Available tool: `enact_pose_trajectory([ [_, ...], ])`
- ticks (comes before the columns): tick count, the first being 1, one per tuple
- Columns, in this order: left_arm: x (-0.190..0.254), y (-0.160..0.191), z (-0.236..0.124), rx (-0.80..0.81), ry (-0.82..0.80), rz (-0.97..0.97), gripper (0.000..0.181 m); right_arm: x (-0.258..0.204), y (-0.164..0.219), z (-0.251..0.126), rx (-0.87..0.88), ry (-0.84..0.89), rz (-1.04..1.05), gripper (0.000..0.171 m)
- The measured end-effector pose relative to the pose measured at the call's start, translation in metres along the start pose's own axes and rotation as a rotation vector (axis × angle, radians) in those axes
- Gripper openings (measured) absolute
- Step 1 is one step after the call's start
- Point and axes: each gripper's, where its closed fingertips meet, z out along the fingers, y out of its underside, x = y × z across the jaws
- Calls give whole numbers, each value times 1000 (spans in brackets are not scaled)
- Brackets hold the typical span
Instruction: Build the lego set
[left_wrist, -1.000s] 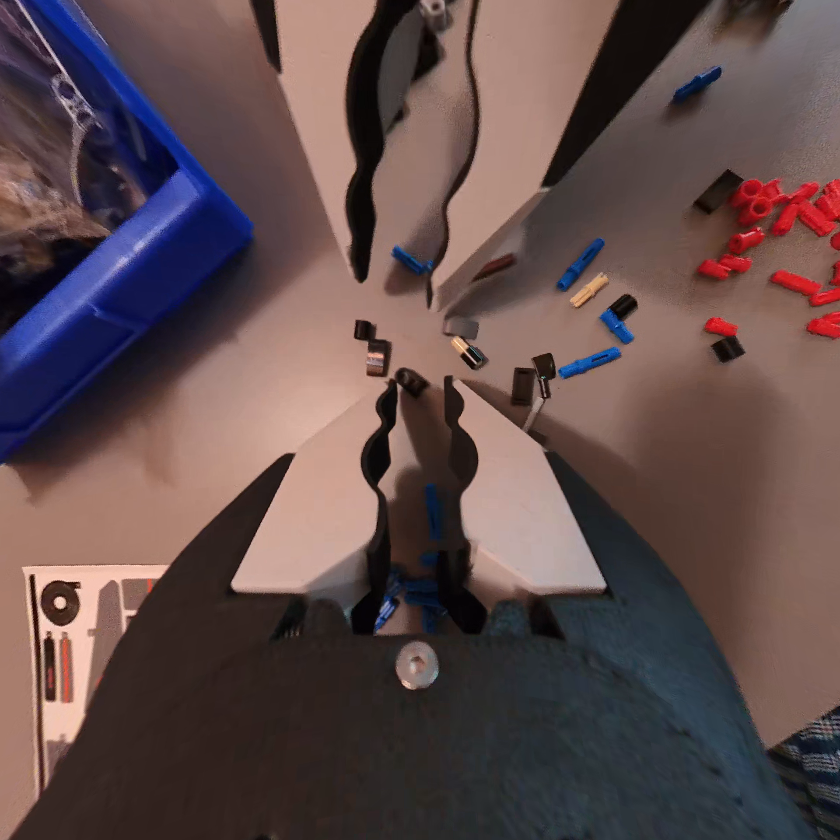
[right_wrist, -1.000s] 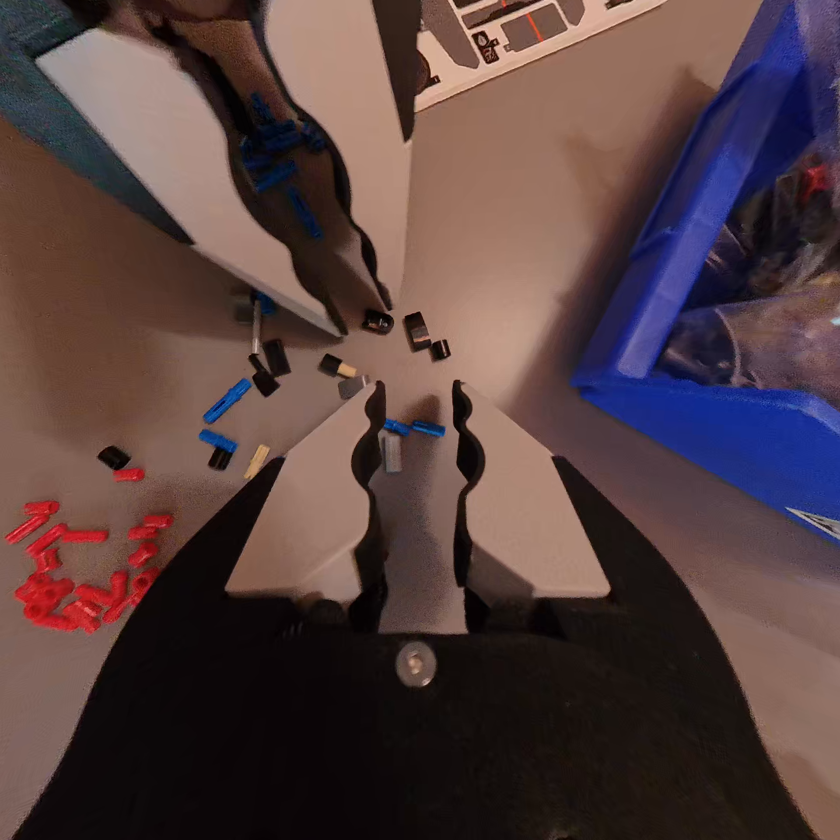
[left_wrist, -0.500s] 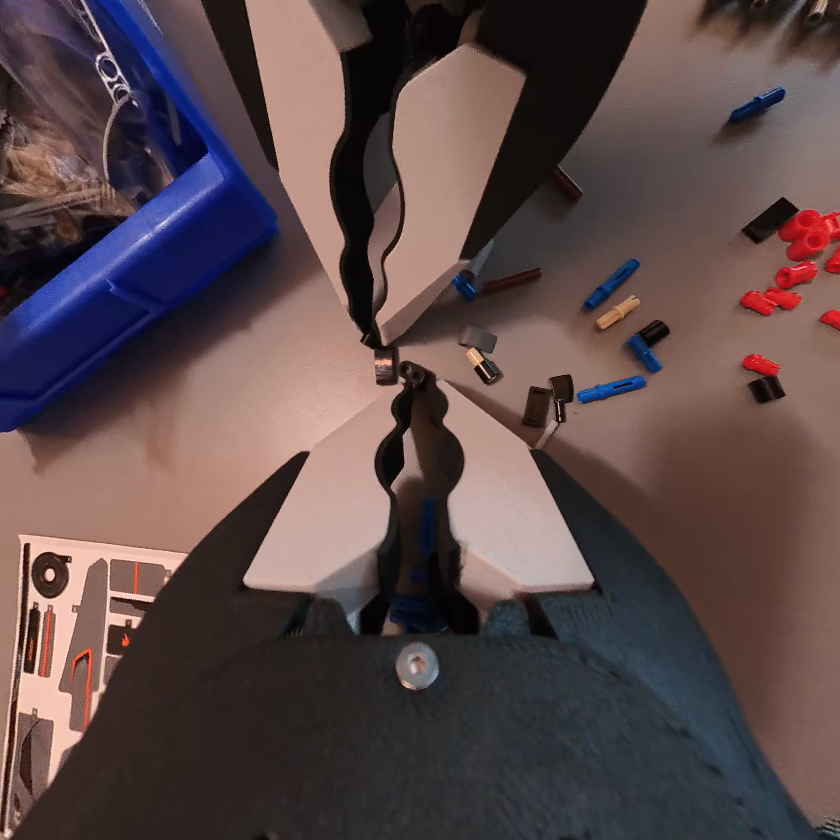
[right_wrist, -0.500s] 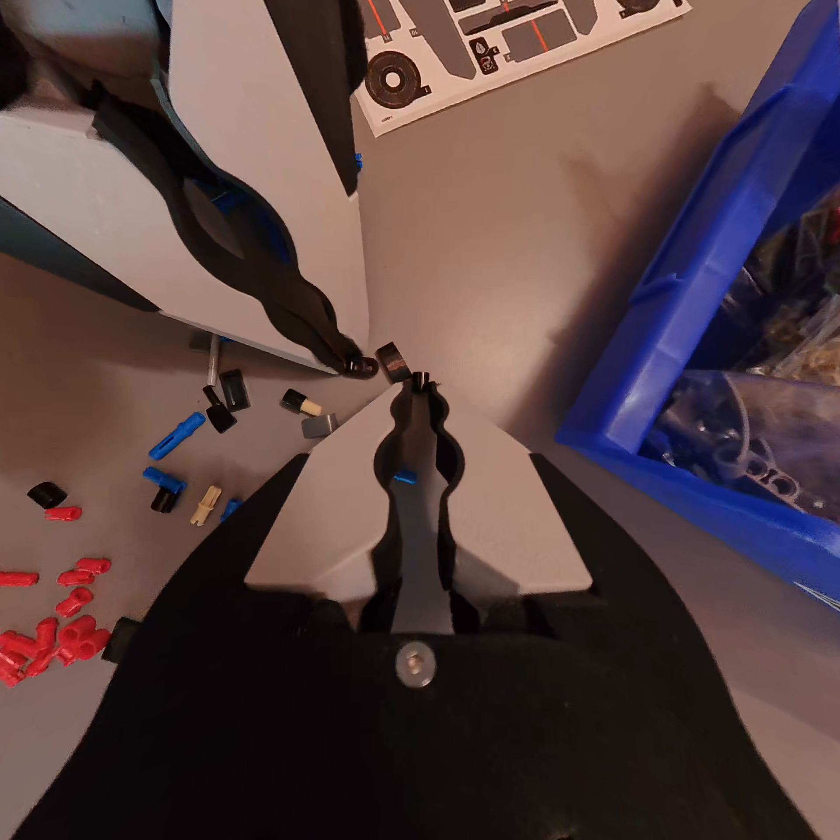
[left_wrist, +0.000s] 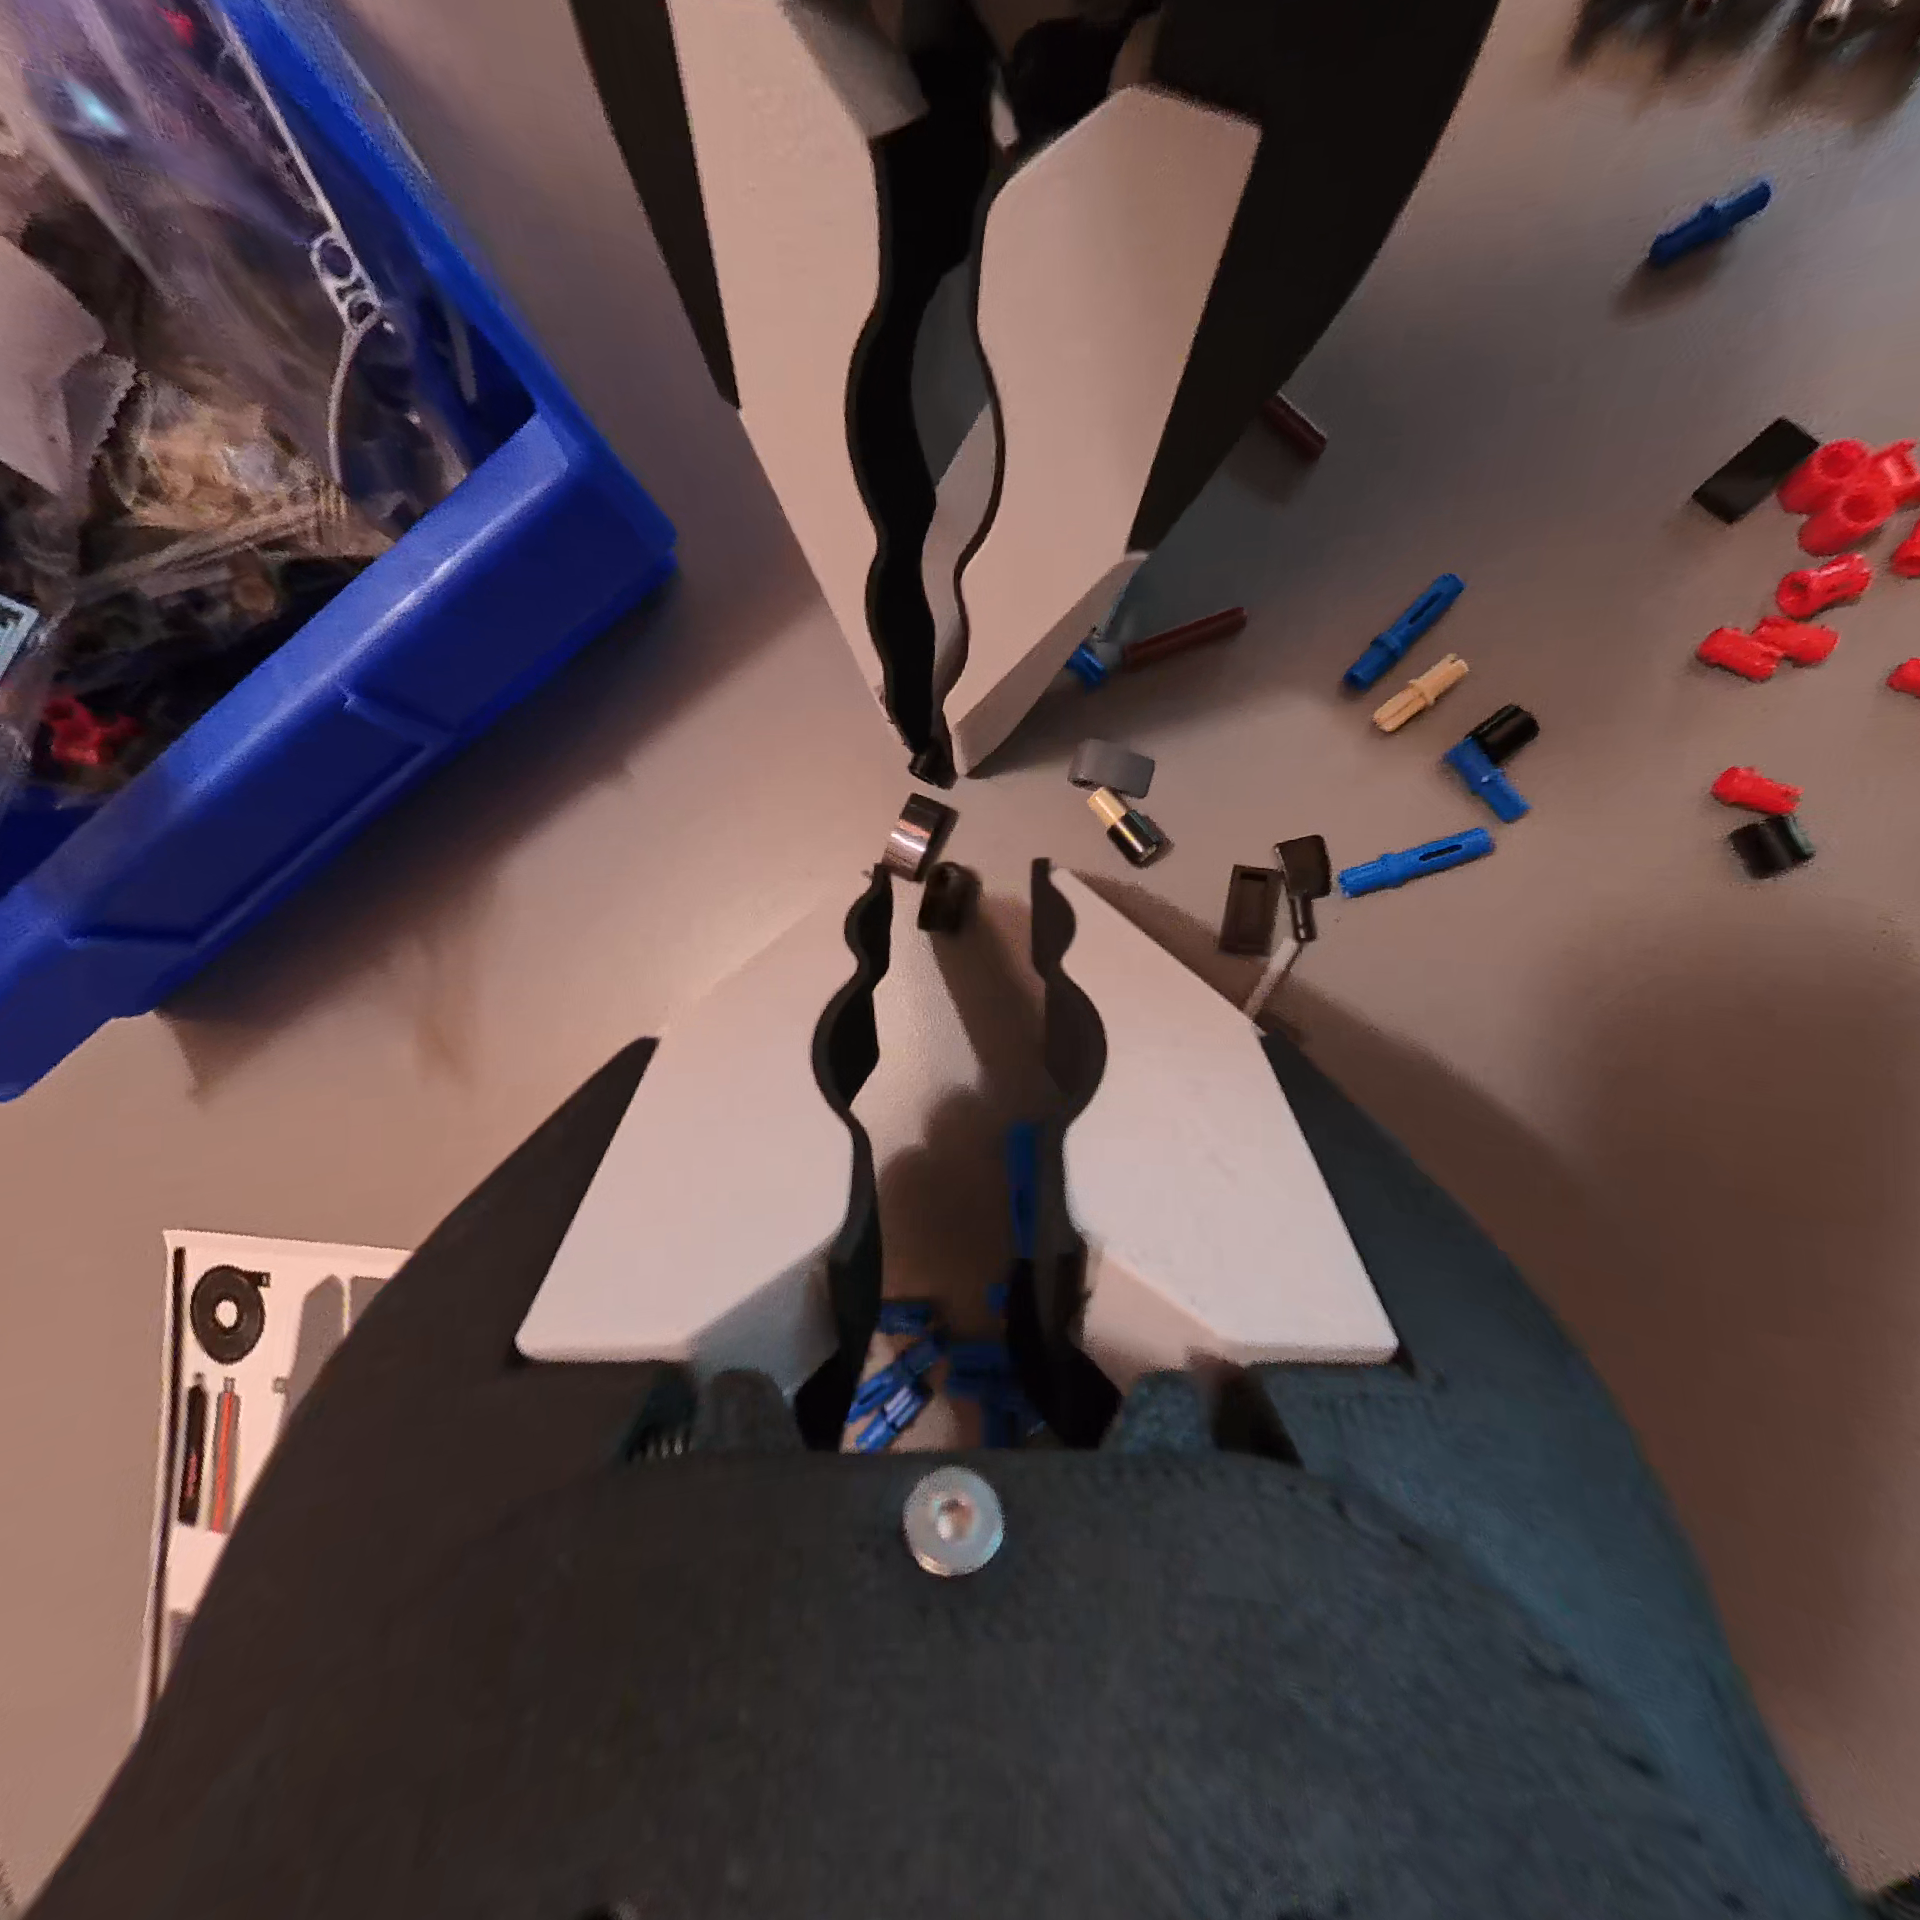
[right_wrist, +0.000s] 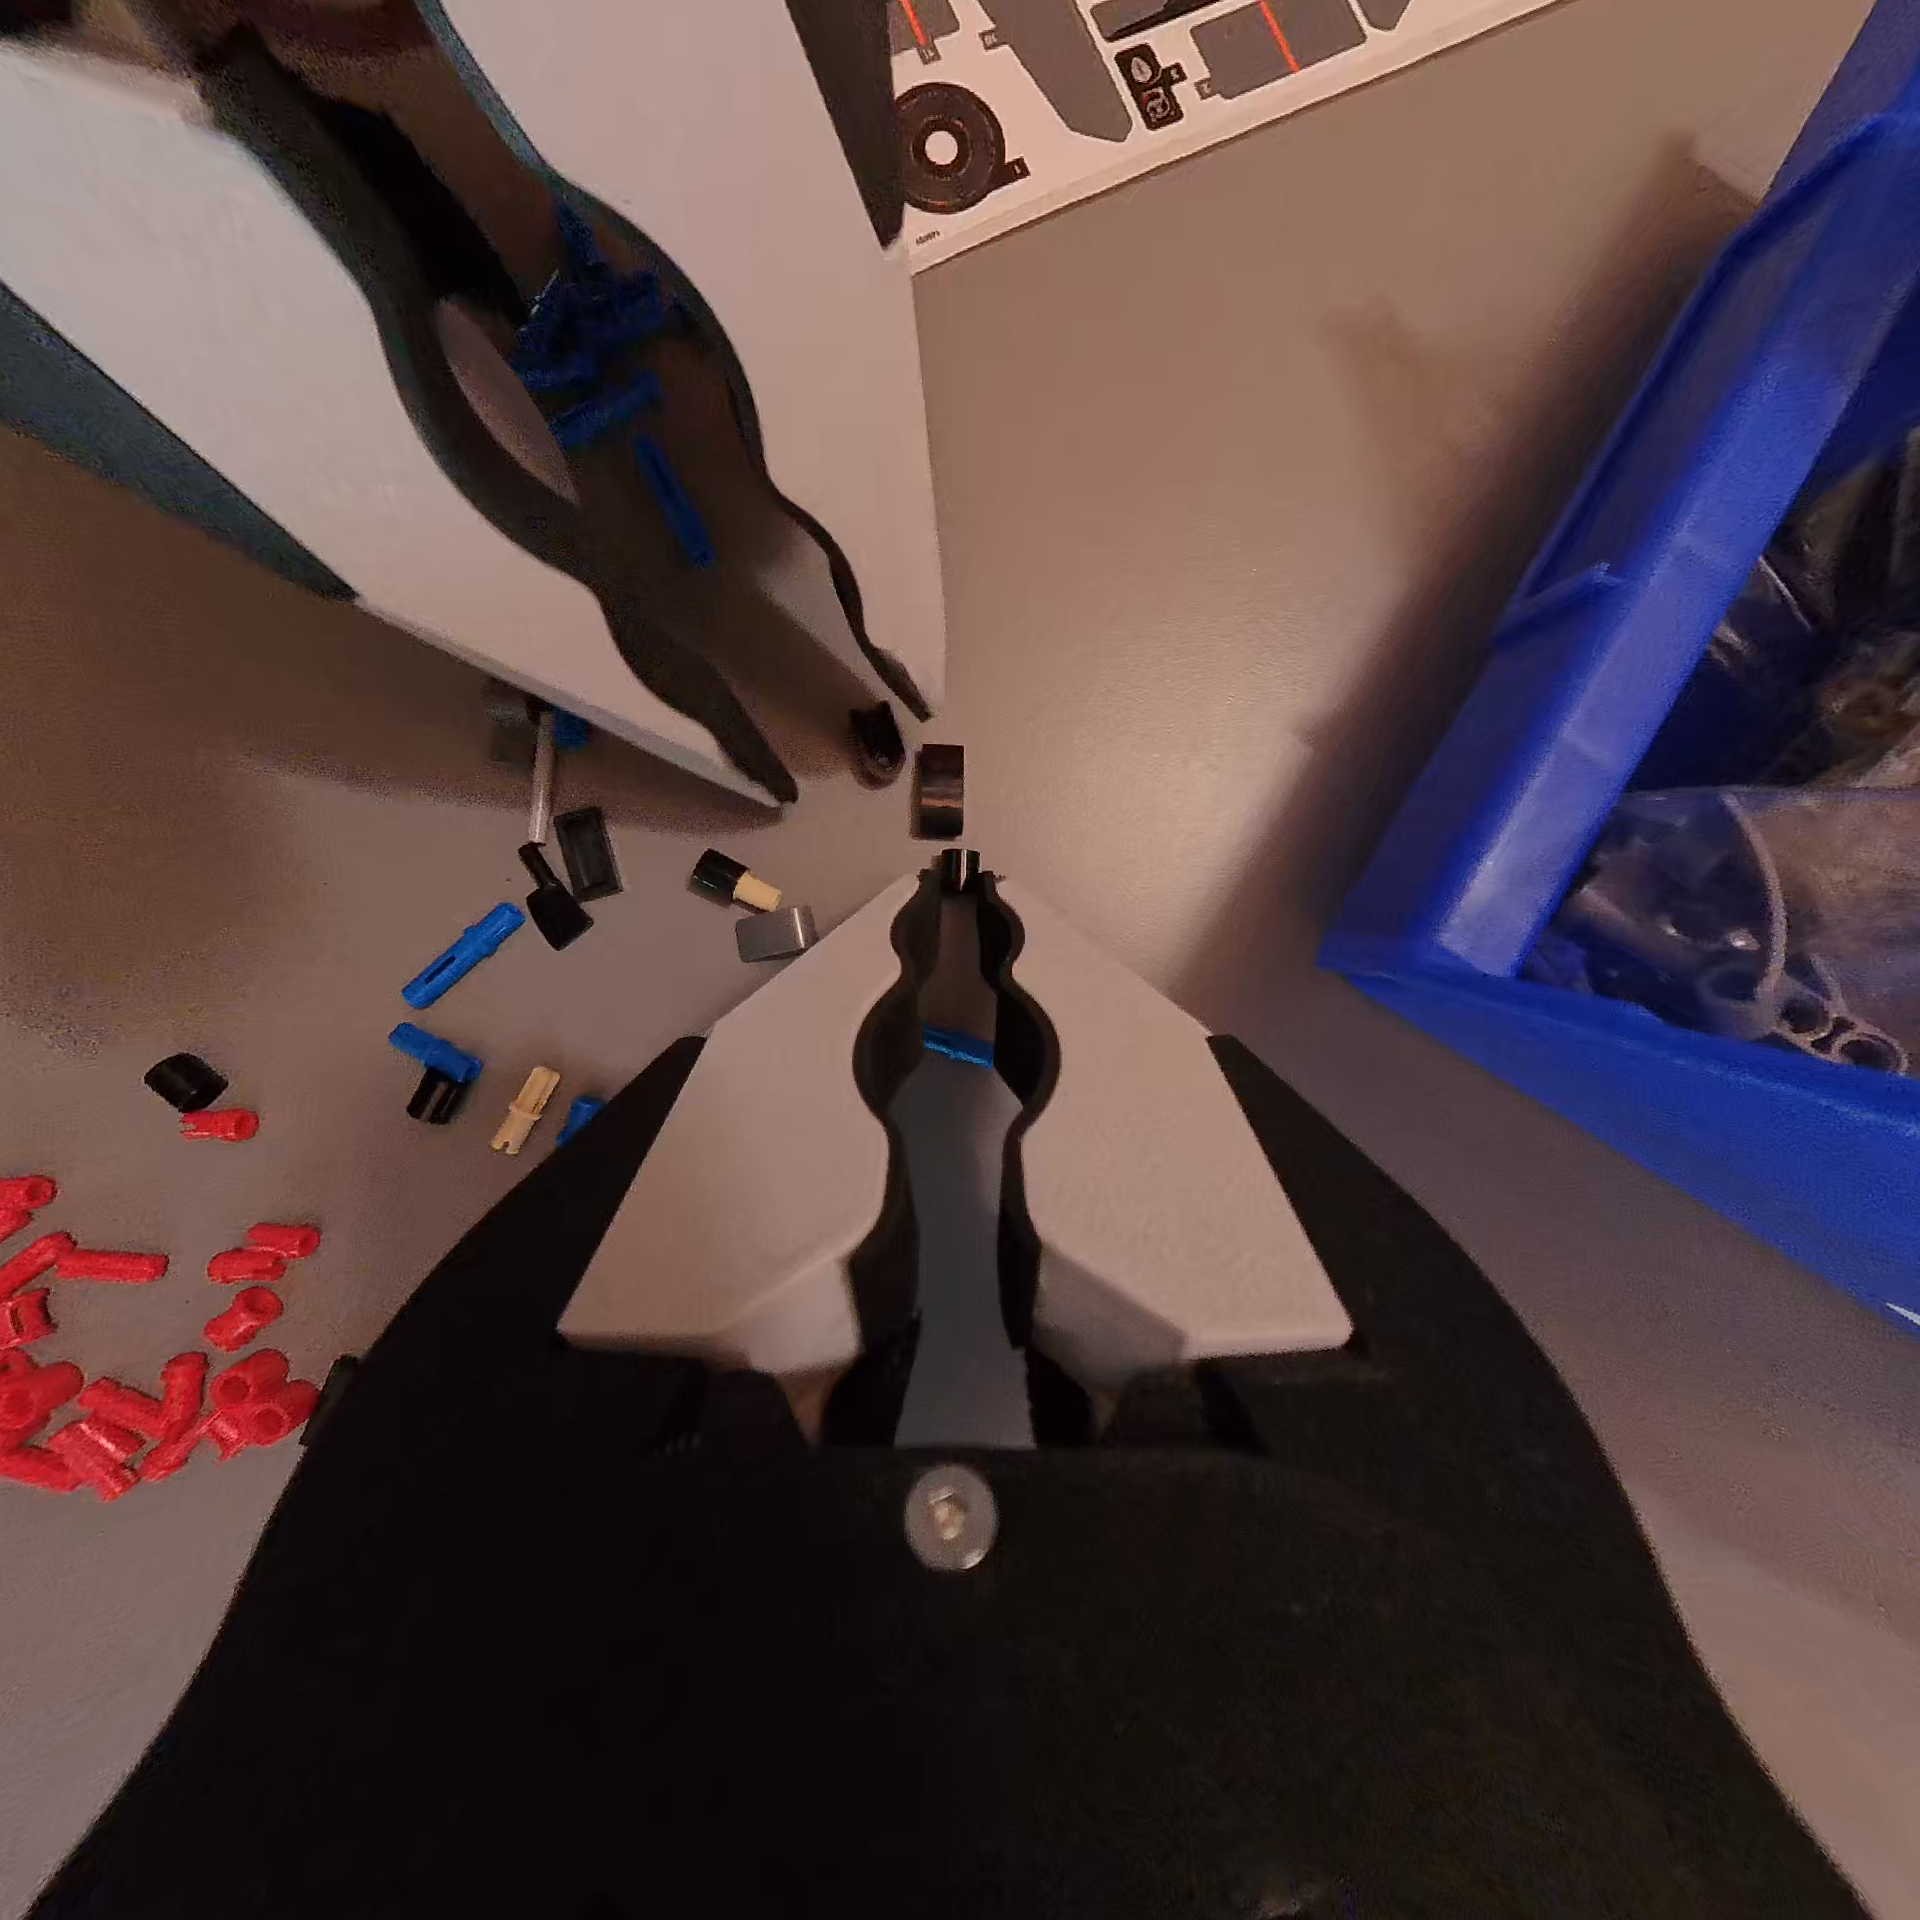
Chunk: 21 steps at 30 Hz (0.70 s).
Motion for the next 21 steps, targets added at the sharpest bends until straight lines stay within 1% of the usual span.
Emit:
enact_pose_trajectory([
  [1,-2,0,2,-9,-13,18,26,0,0,0,0,-1,0,3],
  [3,-4,2,5,-31,-21,48,26,-1,0,0,-2,-2,-1,3],
  [7,-11,6,7,-71,-9,71,18,-1,-1,1,0,-5,0,3],
  [8,-11,7,8,-79,1,73,12,-1,-1,1,1,-7,0,3],
  [13,-10,6,9,-76,38,73,8,-2,-2,1,6,-16,1,3],
  [17,-10,7,8,-74,36,68,6,-3,-2,0,11,-18,5,3],
  [21,-10,-1,-1,-53,26,68,6,-5,-4,-14,26,-5,6,3],
])
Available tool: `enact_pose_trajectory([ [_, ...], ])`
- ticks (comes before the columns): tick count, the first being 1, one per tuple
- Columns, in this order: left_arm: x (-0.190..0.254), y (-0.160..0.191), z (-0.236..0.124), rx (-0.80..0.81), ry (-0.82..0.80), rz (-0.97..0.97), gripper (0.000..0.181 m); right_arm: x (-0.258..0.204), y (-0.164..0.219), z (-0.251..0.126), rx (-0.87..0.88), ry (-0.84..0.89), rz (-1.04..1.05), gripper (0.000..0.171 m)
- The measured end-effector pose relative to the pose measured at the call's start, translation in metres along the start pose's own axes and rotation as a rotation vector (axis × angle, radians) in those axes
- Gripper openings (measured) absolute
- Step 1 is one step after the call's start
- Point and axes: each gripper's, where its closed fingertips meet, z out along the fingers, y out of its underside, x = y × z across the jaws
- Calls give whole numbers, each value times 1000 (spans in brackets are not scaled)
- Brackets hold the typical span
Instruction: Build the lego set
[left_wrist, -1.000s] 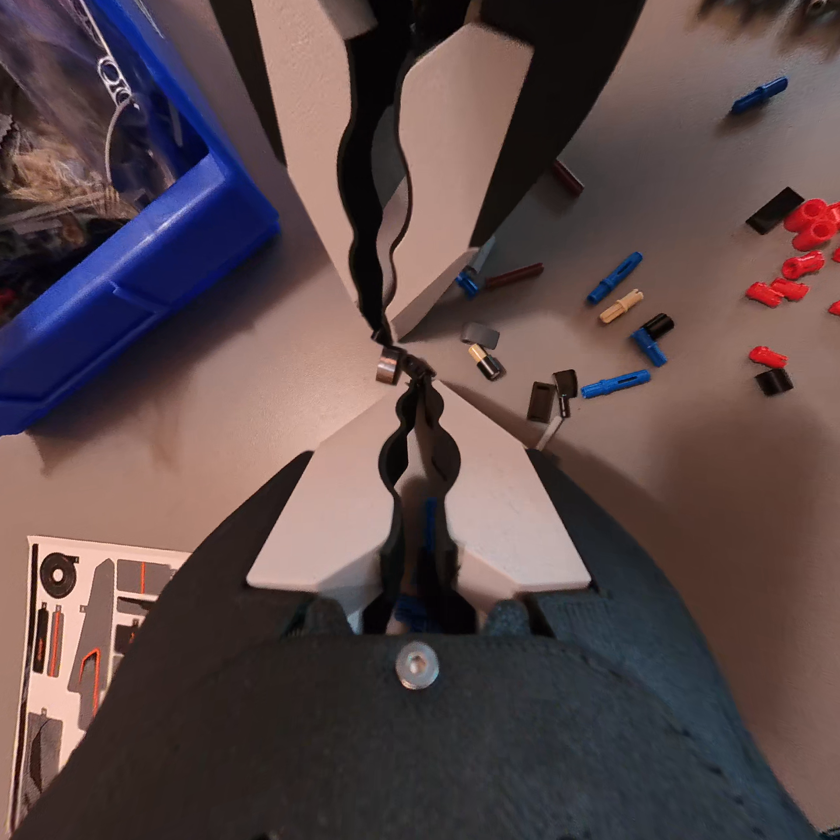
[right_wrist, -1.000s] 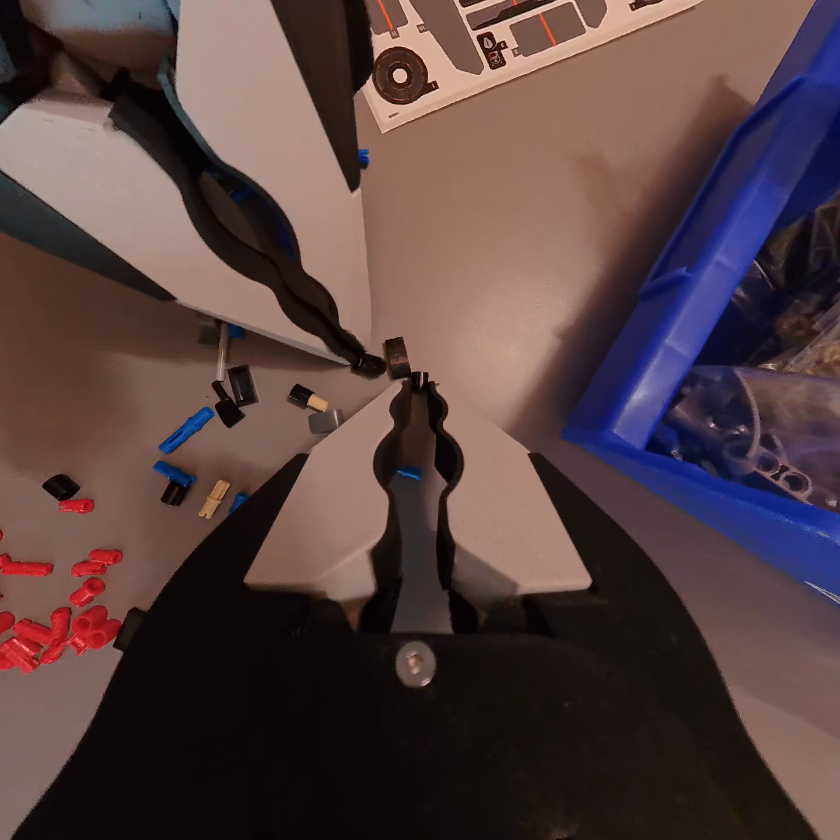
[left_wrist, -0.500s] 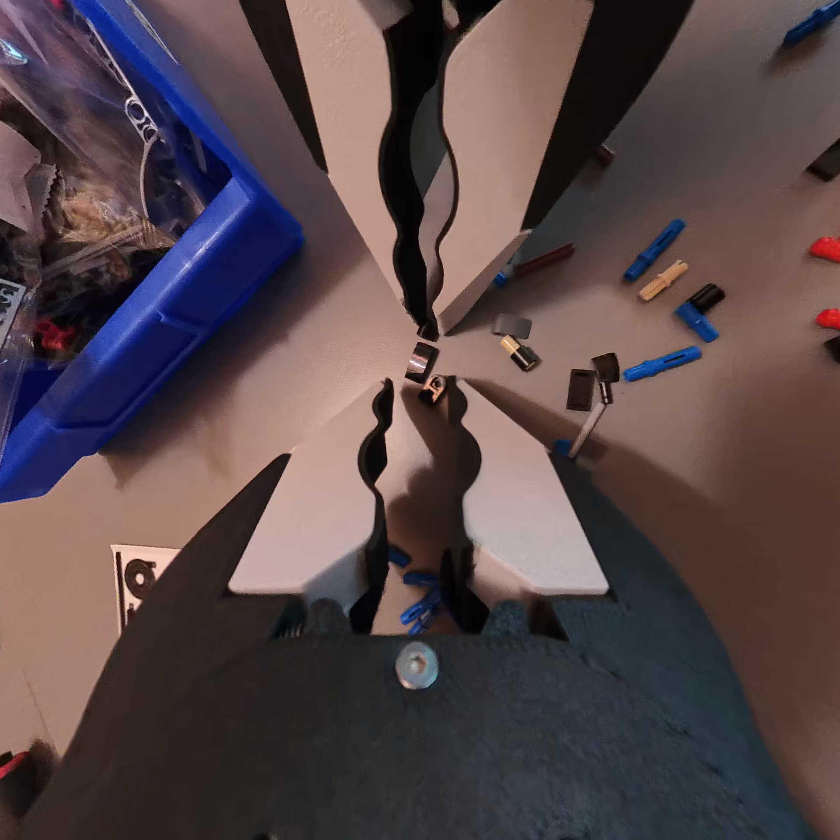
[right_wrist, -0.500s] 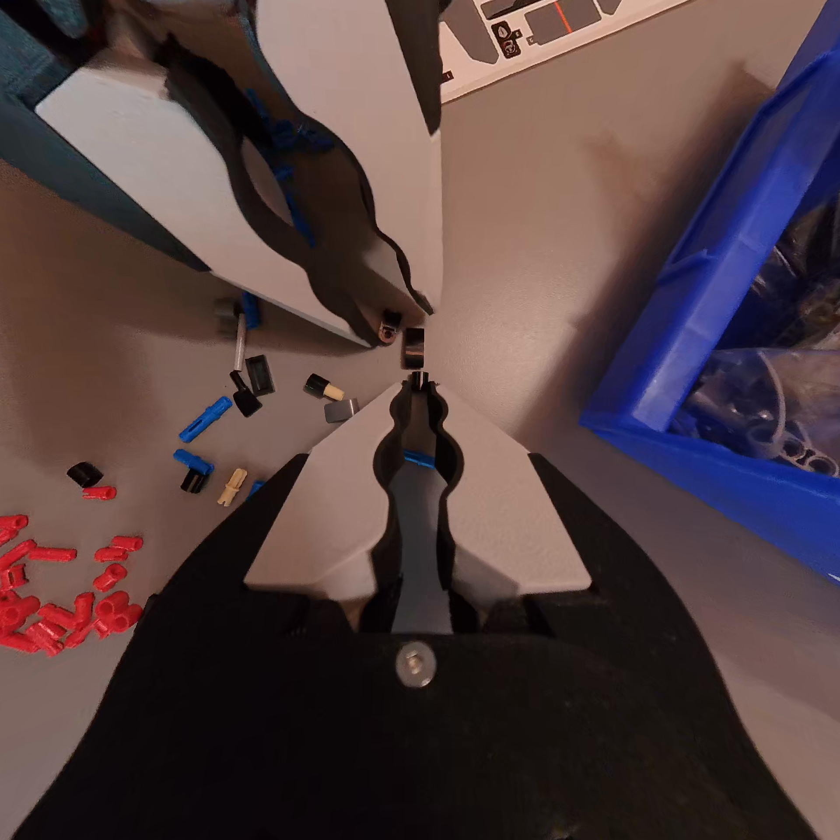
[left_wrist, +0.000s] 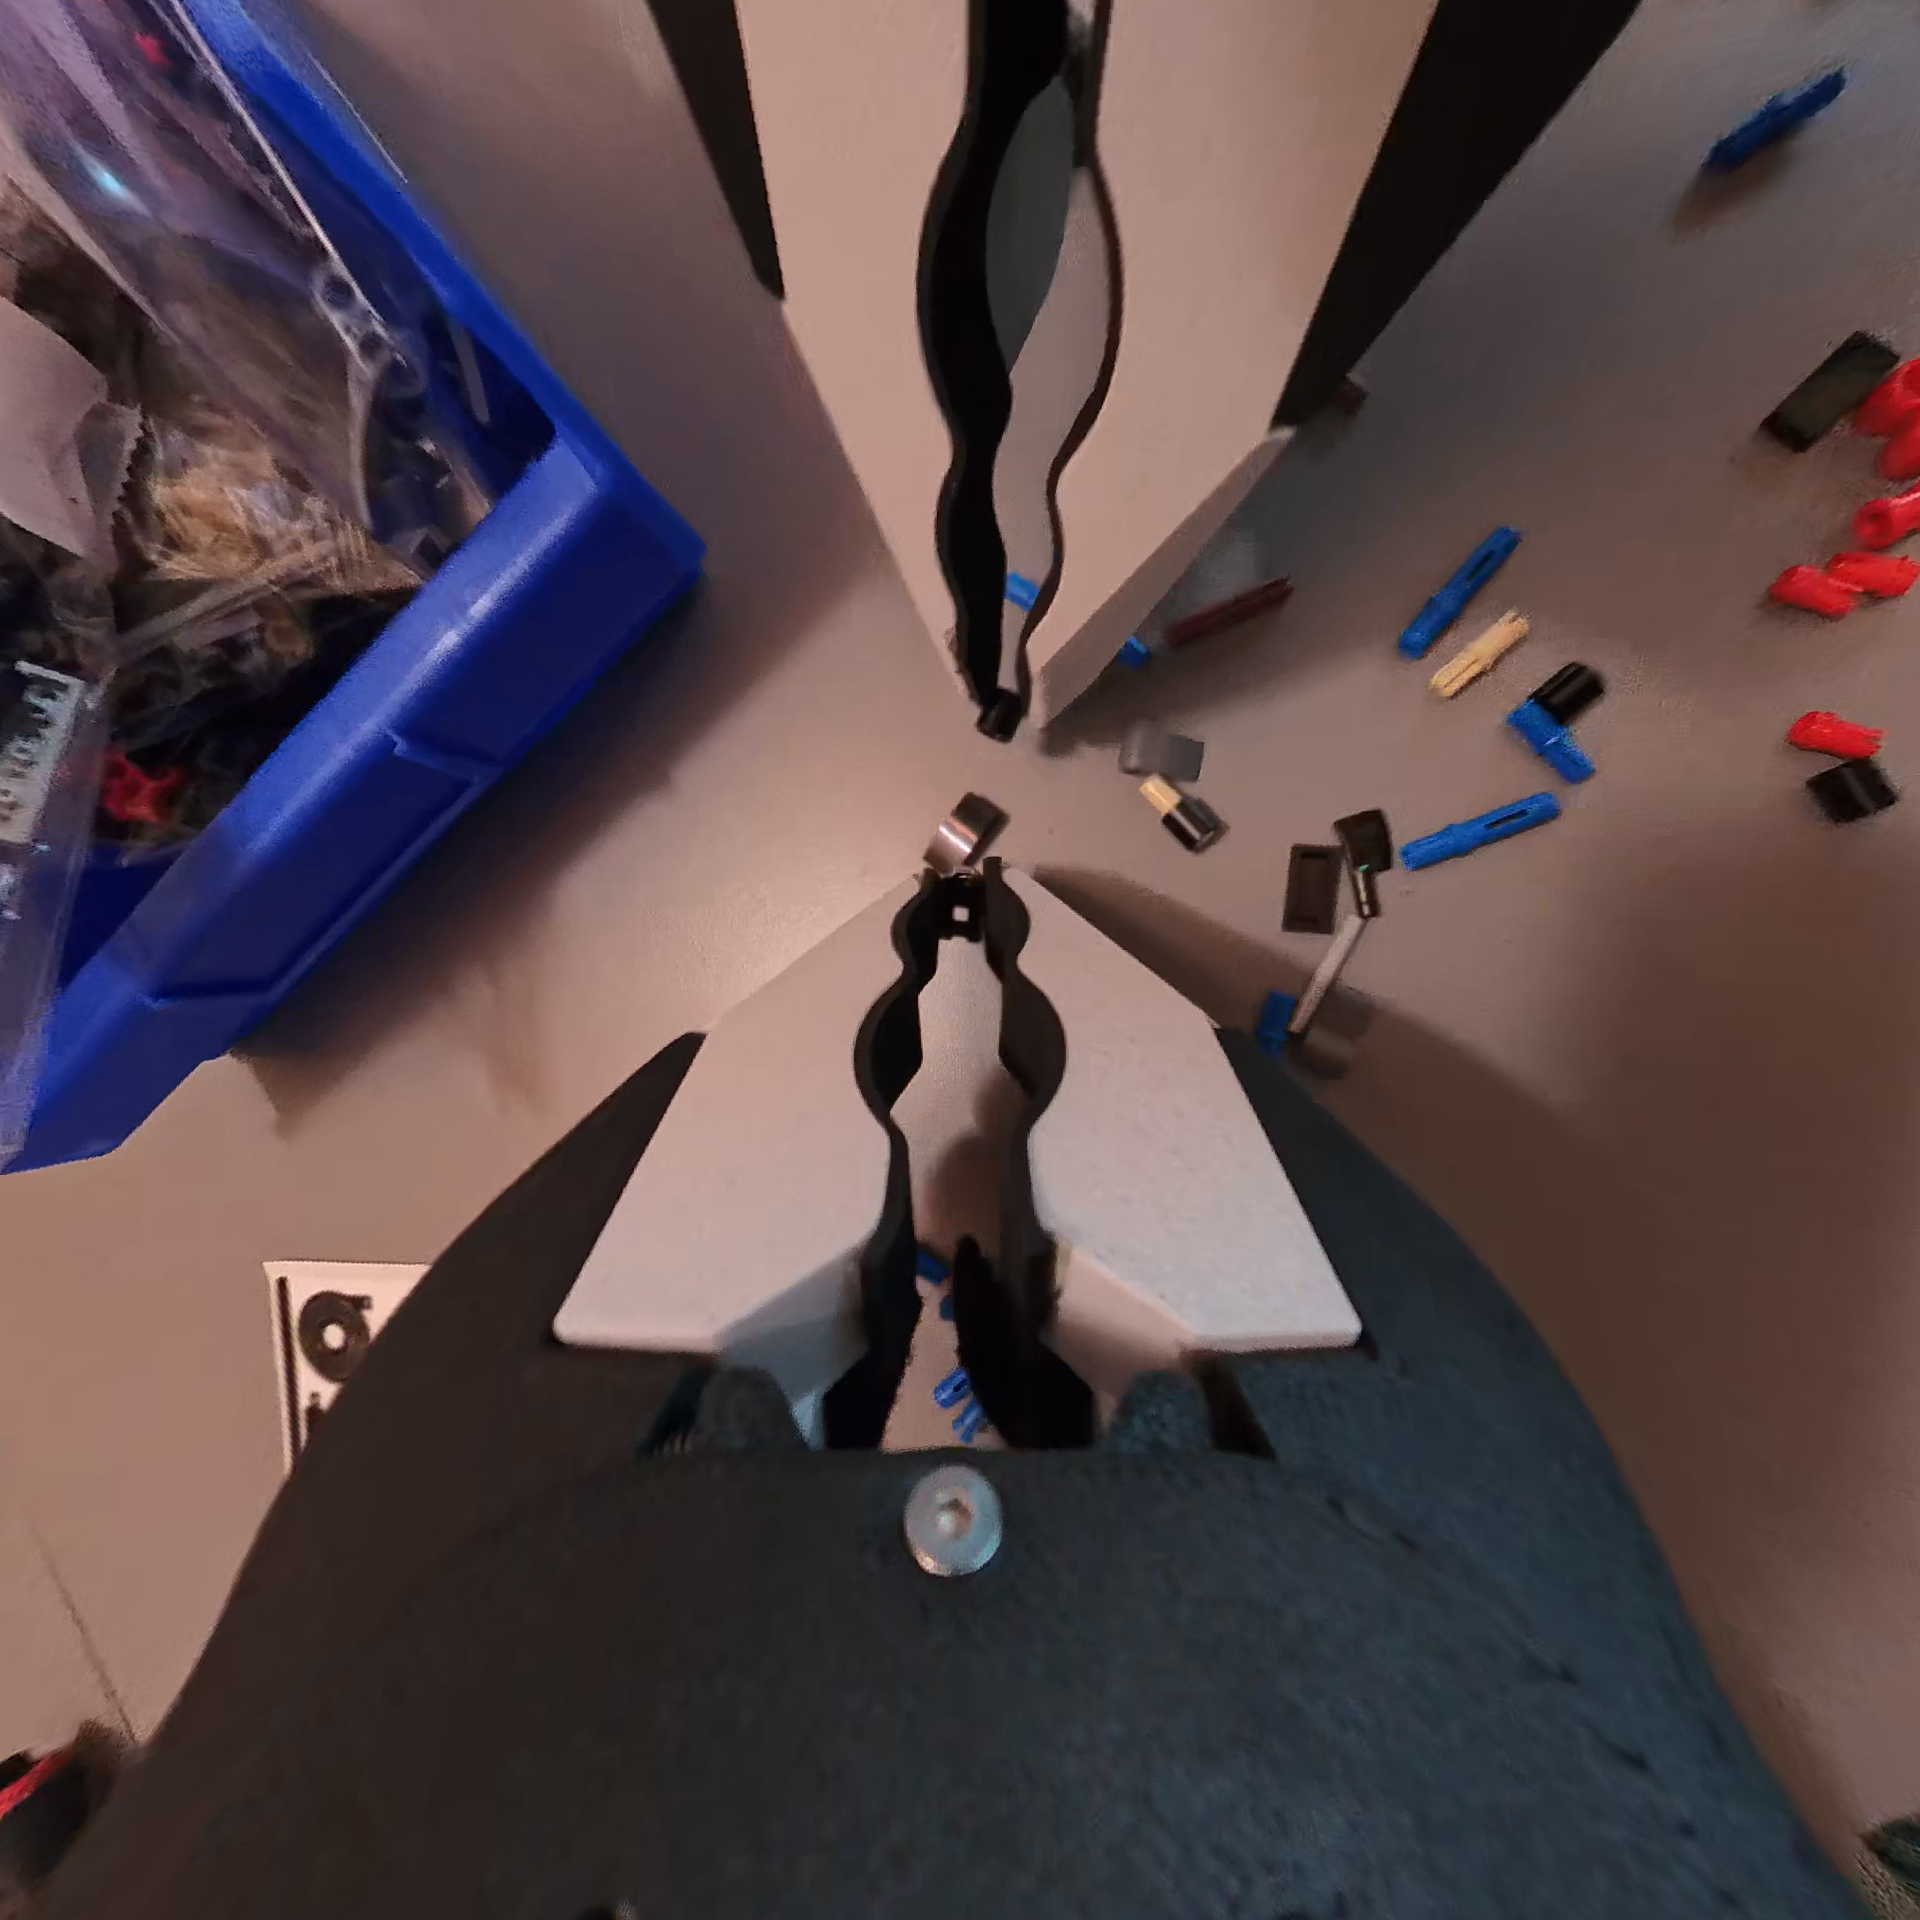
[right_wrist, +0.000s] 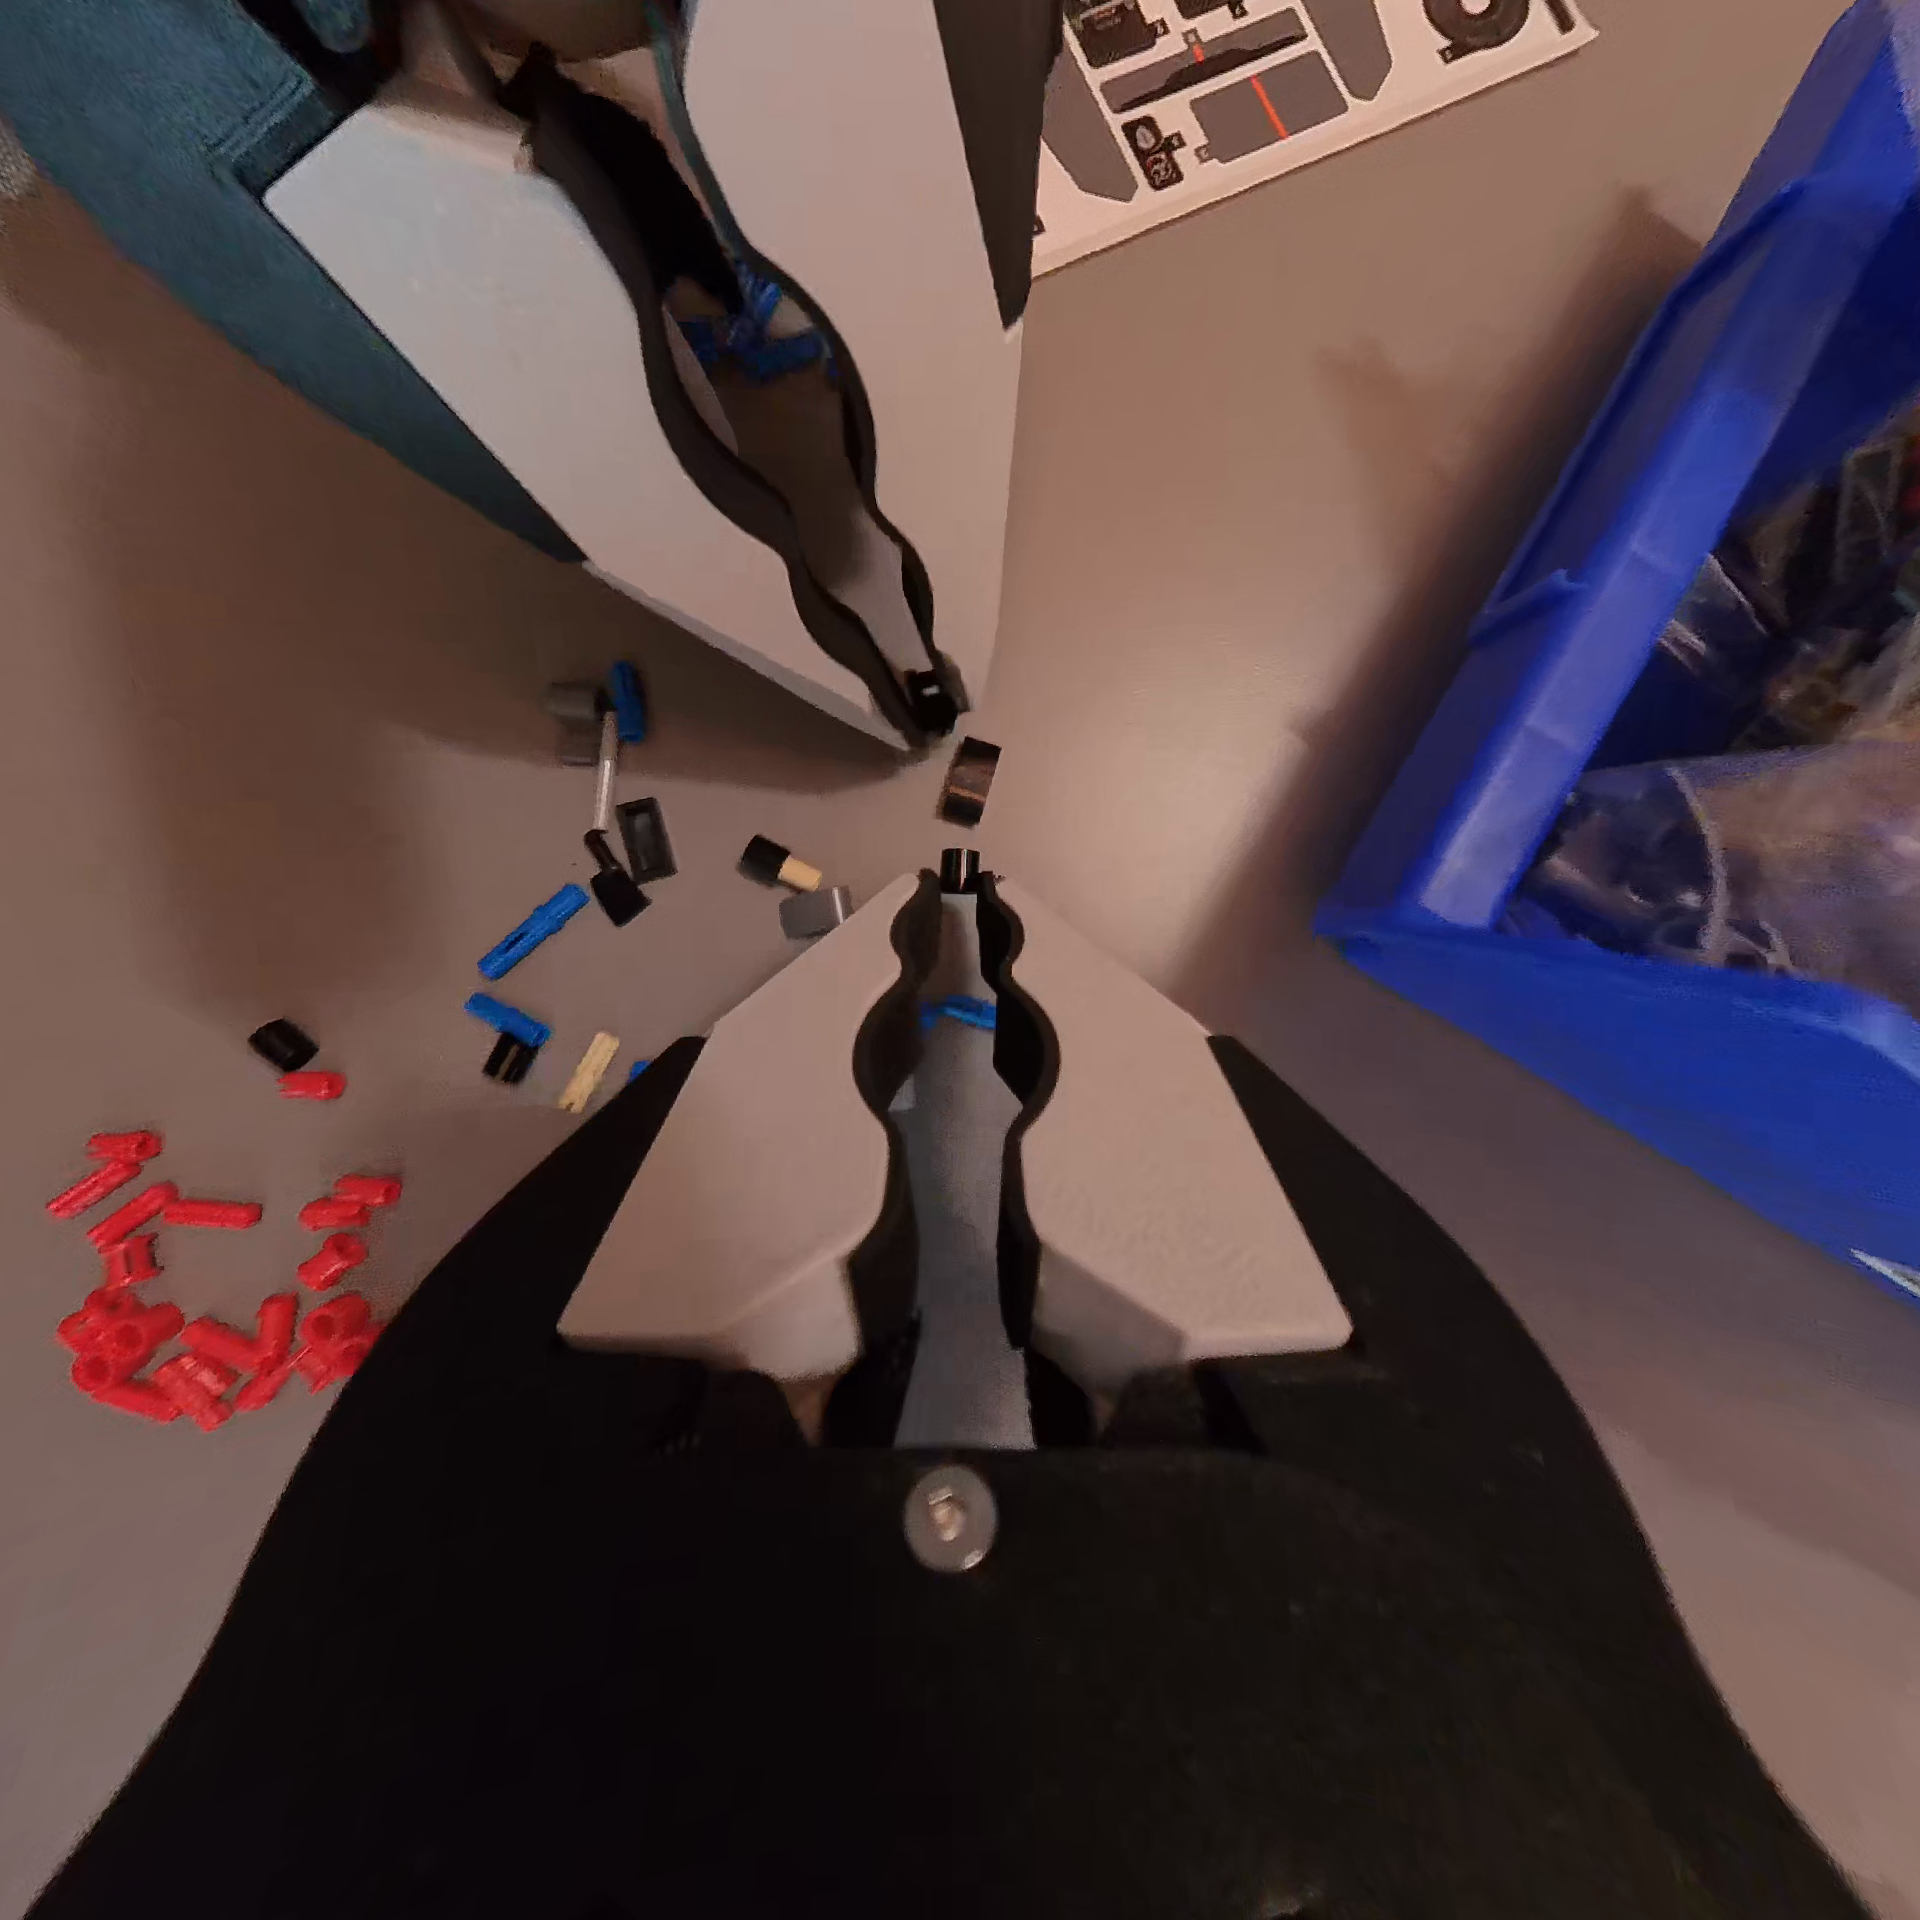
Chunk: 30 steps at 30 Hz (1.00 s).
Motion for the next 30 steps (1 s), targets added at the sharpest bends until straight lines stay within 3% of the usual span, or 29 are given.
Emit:
enact_pose_trajectory([
  [4,6,-32,-14,66,20,24,5,-7,5,-34,24,27,22,3],
  [9,38,-102,-16,163,113,114,6,-26,41,-99,20,107,83,3],
  [16,120,-227,15,242,247,366,5,-77,153,-204,-88,256,307,3],
  [20,175,-290,50,251,335,464,5,-111,231,-254,-190,321,484,3],
  [24,219,-328,92,225,435,492,5,-134,295,-272,-261,354,641,3],
  [30,260,-343,123,203,559,460,6,-142,339,-264,-280,372,710,6],
])
